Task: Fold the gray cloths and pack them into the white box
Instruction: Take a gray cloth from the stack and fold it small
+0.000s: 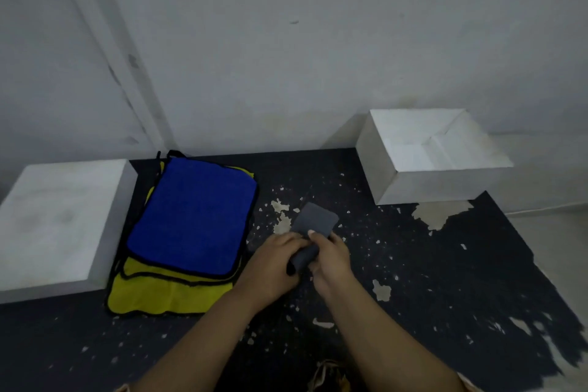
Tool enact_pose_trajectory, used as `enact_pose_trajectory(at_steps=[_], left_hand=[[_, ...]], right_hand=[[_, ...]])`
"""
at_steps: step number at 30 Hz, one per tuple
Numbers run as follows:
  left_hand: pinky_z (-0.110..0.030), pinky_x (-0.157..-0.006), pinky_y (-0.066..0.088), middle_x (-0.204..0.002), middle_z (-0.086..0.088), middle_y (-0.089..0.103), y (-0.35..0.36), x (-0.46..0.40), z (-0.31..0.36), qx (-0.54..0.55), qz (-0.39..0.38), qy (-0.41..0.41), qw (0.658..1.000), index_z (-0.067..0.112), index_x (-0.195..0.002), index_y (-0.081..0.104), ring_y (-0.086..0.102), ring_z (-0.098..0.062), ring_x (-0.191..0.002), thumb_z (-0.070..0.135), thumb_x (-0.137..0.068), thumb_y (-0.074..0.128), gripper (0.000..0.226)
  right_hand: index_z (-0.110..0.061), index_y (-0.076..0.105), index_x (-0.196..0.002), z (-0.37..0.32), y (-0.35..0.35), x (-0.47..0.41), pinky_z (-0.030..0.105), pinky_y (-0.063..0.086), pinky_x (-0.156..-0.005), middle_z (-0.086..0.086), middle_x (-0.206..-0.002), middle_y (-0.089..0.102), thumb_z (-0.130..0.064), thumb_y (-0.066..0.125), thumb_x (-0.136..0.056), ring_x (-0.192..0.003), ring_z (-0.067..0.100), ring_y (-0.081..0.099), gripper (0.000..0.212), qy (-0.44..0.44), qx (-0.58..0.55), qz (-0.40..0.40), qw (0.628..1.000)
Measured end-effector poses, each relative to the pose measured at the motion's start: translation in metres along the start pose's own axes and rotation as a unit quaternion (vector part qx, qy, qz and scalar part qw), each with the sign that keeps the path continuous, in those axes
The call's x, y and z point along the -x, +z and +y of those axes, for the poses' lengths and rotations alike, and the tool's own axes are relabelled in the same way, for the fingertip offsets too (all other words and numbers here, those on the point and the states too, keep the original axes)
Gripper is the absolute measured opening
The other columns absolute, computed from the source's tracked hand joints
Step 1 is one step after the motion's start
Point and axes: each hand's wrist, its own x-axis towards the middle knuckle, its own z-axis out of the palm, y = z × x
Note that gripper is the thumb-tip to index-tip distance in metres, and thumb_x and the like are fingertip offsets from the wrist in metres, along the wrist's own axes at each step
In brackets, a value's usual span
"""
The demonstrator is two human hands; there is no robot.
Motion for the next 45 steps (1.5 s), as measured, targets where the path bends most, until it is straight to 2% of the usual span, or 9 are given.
enact_pose_trajectory(at_steps=[3, 7, 10, 17, 20, 24, 28, 38, 45], left_hand=[[-0.023, -0.106, 0.031, -0.136, 0.017, 0.039, -0.001, -0.009, 0.016, 0.036, 0.008, 0.004, 0.999, 0.035, -0.135, 0.037, 0.034, -0.001, -0.124, 0.035, -0.079, 0.062, 0.061], [-0.012, -0.085, 0.042, -0.121, 0.013, 0.048, -0.010, -0.037, 0.037, 0.175, 0.117, -0.067, 0.975, 0.034, -0.130, 0.042, 0.049, 0.004, -0.106, 0.035, -0.090, 0.054, 0.041], [-0.025, -0.079, 0.054, -0.117, 0.005, 0.051, -0.021, -0.069, 0.054, 0.263, 0.190, -0.122, 0.938, 0.023, -0.133, 0.045, 0.059, -0.008, -0.096, 0.029, -0.093, 0.052, 0.041], [-0.021, -0.051, 0.054, -0.066, -0.002, 0.066, -0.030, -0.145, 0.103, 0.426, 0.164, -0.178, 0.872, 0.007, -0.100, 0.070, 0.060, -0.007, -0.049, 0.023, -0.088, 0.062, 0.021], [-0.012, -0.051, 0.047, -0.075, 0.006, 0.070, -0.020, -0.177, 0.124, 0.436, 0.150, -0.163, 0.872, 0.014, -0.095, 0.072, 0.061, 0.002, -0.057, 0.022, -0.086, 0.064, 0.015], [-0.026, -0.077, 0.055, -0.100, -0.004, 0.072, 0.003, -0.222, 0.152, 0.504, 0.119, -0.172, 0.838, 0.012, -0.102, 0.070, 0.068, -0.015, -0.091, 0.018, -0.087, 0.063, 0.018], [-0.017, -0.061, 0.055, -0.098, -0.005, 0.073, 0.027, -0.263, 0.178, 0.560, 0.109, -0.195, 0.798, 0.007, -0.103, 0.068, 0.071, -0.014, -0.085, 0.017, -0.088, 0.062, 0.020], [-0.023, -0.075, 0.057, -0.109, -0.016, 0.068, 0.087, -0.362, 0.202, 0.542, 0.135, -0.217, 0.800, -0.004, -0.113, 0.063, 0.067, -0.024, -0.097, 0.006, -0.089, 0.058, 0.026], [-0.020, -0.058, 0.055, -0.100, -0.014, 0.067, 0.118, -0.416, 0.188, 0.539, 0.135, -0.281, 0.783, -0.004, -0.106, 0.064, 0.066, -0.020, -0.084, 0.003, -0.092, 0.053, 0.019]], right_hand=[[0.001, 0.059, -0.111, -0.029, 0.000, -0.003, 0.036, 0.055, -0.067, 0.019, -0.100, 0.064, 0.003, 0.056, -0.086, -0.086, 0.029, 0.064, 0.025, -0.024, 0.001, -0.009, 1.000], [-0.006, 0.064, -0.098, -0.067, -0.002, -0.006, 0.041, 0.057, -0.070, 0.016, -0.092, 0.067, 0.006, 0.055, -0.083, -0.081, 0.028, 0.065, 0.021, -0.066, 0.038, -0.062, 0.995], [-0.008, 0.063, -0.098, -0.101, -0.006, -0.011, 0.046, 0.055, -0.078, 0.017, -0.098, 0.066, 0.004, 0.057, -0.082, -0.086, 0.029, 0.064, 0.020, -0.095, 0.070, -0.106, 0.987], [-0.001, 0.059, -0.112, -0.185, -0.034, -0.037, 0.049, 0.054, -0.084, 0.021, -0.108, 0.067, 0.001, 0.056, -0.085, -0.095, 0.035, 0.064, 0.027, -0.122, 0.129, -0.178, 0.968], [-0.005, 0.062, -0.108, -0.220, -0.056, -0.055, 0.041, 0.058, -0.076, 0.015, -0.103, 0.071, 0.001, 0.056, -0.085, -0.089, 0.028, 0.068, 0.024, -0.131, 0.143, -0.191, 0.962], [-0.006, 0.062, -0.110, -0.261, -0.085, -0.085, 0.036, 0.058, -0.074, 0.013, -0.104, 0.071, -0.001, 0.057, -0.085, -0.091, 0.028, 0.069, 0.025, -0.137, 0.158, -0.196, 0.958], [-0.007, 0.061, -0.108, -0.296, -0.110, -0.119, 0.037, 0.058, -0.074, 0.014, -0.104, 0.070, -0.001, 0.058, -0.086, -0.091, 0.029, 0.068, 0.024, -0.134, 0.162, -0.182, 0.960], [-0.008, 0.060, -0.103, -0.359, -0.149, -0.206, 0.040, 0.056, -0.082, 0.014, -0.105, 0.068, 0.000, 0.058, -0.086, -0.093, 0.029, 0.066, 0.019, -0.113, 0.204, -0.166, 0.958], [-0.008, 0.056, -0.113, -0.380, -0.163, -0.271, 0.027, 0.053, -0.062, 0.013, -0.107, 0.067, -0.005, 0.066, -0.083, -0.090, 0.023, 0.066, 0.031, -0.101, 0.323, -0.134, 0.932]])
